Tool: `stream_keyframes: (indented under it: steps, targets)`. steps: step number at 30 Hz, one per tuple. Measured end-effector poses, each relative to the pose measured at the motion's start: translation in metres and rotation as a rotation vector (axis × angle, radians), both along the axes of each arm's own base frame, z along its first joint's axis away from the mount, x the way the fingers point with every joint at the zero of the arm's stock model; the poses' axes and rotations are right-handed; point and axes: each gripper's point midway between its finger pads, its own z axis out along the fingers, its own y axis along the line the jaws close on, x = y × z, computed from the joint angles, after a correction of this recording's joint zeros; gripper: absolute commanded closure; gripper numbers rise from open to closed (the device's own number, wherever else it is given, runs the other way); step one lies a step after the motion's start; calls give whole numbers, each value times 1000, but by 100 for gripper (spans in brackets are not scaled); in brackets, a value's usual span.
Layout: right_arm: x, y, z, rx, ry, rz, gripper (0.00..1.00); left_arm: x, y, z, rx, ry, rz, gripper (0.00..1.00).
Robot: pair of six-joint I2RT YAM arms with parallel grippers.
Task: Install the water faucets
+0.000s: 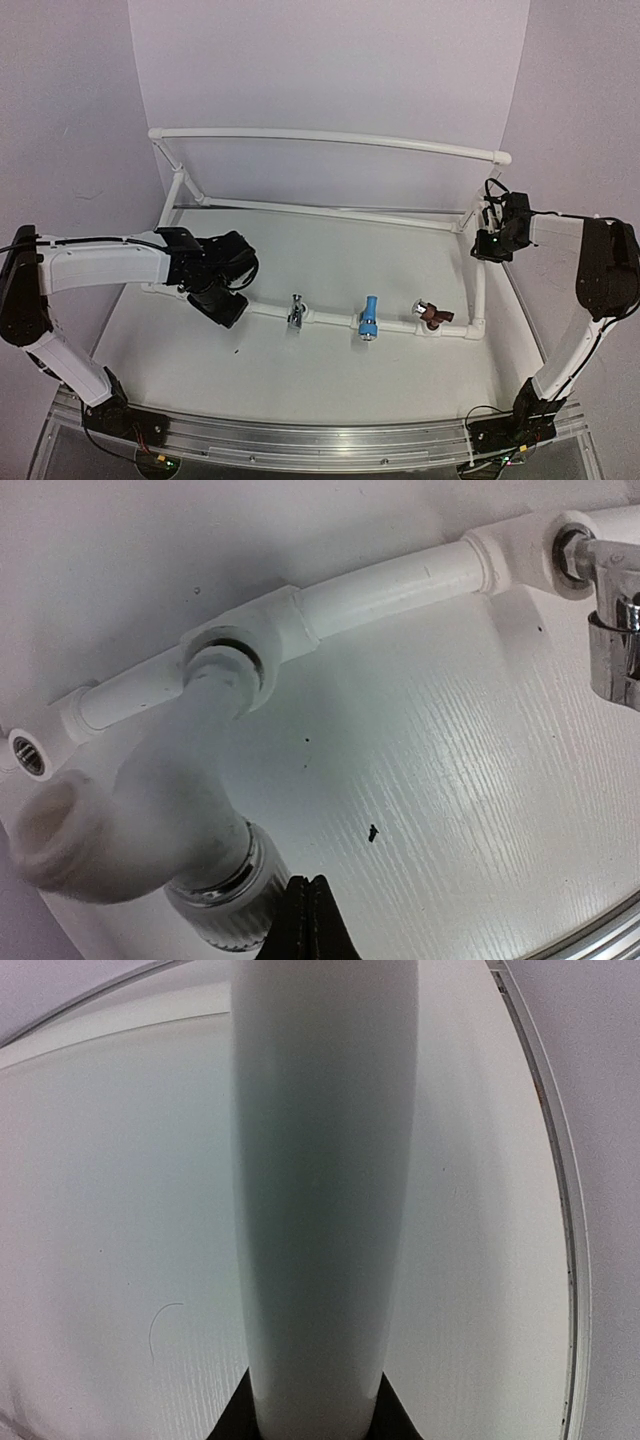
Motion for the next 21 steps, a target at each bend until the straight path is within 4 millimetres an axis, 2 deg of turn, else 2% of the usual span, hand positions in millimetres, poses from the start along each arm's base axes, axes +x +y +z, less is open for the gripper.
stream_keyframes:
  steps: [8, 11, 17, 21]
  targets:
    - [0, 0, 0, 0, 2, 0, 100, 26, 39, 29, -87, -79, 187, 100]
    - [0, -1, 0, -1, 2, 0, 100, 38, 57, 29, -86, -100, 250, 100]
    - [0, -2, 0, -1, 1, 1, 100, 49, 61, 13, -35, -91, 261, 100]
    - [-1, -2, 0, -1, 1, 1, 100, 52, 61, 19, -41, -112, 271, 100]
